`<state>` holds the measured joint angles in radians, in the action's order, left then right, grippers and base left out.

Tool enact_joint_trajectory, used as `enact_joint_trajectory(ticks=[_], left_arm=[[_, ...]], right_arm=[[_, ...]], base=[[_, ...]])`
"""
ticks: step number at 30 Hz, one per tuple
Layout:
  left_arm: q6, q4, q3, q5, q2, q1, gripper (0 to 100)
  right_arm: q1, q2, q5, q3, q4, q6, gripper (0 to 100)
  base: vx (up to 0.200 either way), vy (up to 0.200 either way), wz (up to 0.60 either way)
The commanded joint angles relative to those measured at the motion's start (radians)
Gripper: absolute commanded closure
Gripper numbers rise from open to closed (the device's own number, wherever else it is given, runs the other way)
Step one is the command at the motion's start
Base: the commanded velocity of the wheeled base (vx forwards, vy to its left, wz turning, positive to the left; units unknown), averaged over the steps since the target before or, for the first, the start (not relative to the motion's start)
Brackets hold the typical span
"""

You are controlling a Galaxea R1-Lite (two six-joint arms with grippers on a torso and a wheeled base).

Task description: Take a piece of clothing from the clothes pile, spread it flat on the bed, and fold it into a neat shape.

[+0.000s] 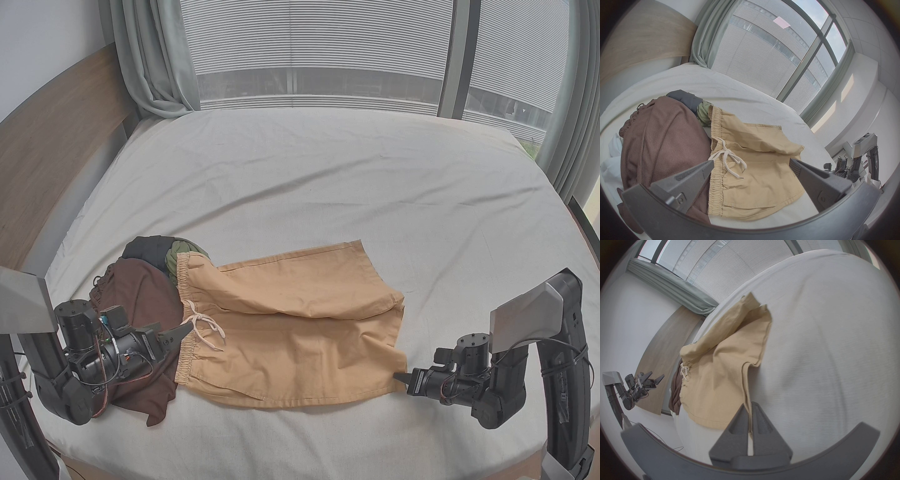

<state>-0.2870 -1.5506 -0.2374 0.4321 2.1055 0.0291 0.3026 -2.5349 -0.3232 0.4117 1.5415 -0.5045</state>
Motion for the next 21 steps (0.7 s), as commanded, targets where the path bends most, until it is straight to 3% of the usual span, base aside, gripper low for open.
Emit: enact_joint_trajectory(ticks=[1,21], left_arm=[[-0.003,0.0,-0.005,0.0,0.034,-0.018,0],[-0.024,0.0,0.02,0.02,0.235,-0.069,0]], right_arm=[[-0.022,0.008,0.0,-0.025,0.0,0.009,100],[-0.011,0.031,-0.002,-0.054,0.002,0.009,100]], base=[[0.0,0.0,0.0],[0.0,0.0,0.0]])
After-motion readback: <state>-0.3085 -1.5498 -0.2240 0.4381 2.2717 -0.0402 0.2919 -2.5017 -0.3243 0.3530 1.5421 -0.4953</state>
